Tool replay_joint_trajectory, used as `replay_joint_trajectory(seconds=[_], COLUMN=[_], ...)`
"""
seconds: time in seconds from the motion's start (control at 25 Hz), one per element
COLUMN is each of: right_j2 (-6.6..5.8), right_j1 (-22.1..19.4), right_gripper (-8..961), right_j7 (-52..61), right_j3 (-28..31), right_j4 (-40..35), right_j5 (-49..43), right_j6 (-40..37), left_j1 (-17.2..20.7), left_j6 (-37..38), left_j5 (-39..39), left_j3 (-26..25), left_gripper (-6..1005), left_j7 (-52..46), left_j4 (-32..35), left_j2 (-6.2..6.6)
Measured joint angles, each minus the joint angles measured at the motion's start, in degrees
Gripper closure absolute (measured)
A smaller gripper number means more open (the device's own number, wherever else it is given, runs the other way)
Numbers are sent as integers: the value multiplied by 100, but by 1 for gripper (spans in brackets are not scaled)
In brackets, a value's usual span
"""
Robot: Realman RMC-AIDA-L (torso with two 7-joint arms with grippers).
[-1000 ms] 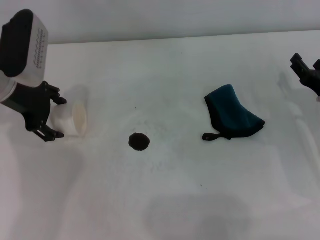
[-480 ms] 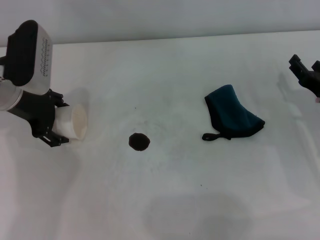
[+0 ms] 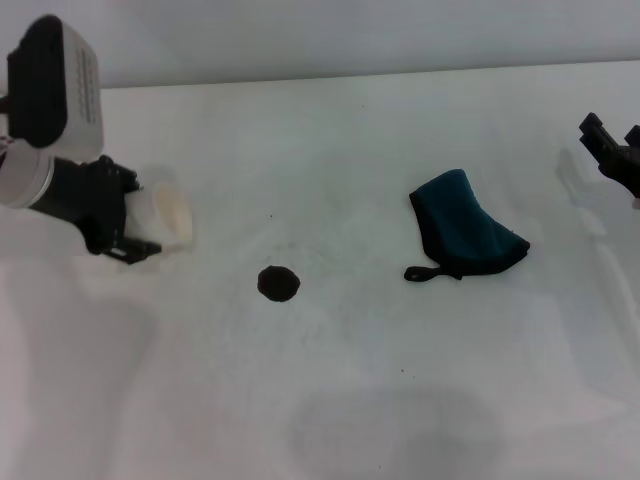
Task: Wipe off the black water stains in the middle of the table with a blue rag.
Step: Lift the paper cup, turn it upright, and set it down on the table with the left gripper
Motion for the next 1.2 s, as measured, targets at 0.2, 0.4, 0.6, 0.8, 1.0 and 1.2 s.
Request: replay_joint_trajectory(seconds=[0.2, 0.4, 0.6, 0.8, 1.0, 1.2], right_j2=[0, 0, -32, -53, -61, -61], right_j1=[3, 8, 3, -8, -20, -19], right_gripper=[171, 171, 171, 170, 170, 170], right_j7=[0, 0, -1, 0, -1, 41], right_j3=[0, 0, 0, -17, -212, -355], right_j4=[-3, -35, -51, -108, -249, -374], right_j5=[0, -2, -37, -70, -81, -128], right_j6=[5, 9, 11, 42, 49, 50], left_j1=[111, 488, 1213, 2189, 3012, 3379], left_j6=[-2, -62, -70, -73, -20, -247], left_j5=[-911, -2439, -4041, -5901, -7579, -8297], left_j3=[0, 0, -1, -6, -13, -20], left_gripper=[281, 299, 298, 298, 299, 299], left_j7=[-108, -24, 625, 1654, 2964, 3711], left_j4=[-39, 64, 629, 1538, 2529, 3157], left_j2=[17, 1, 3, -4, -1, -31])
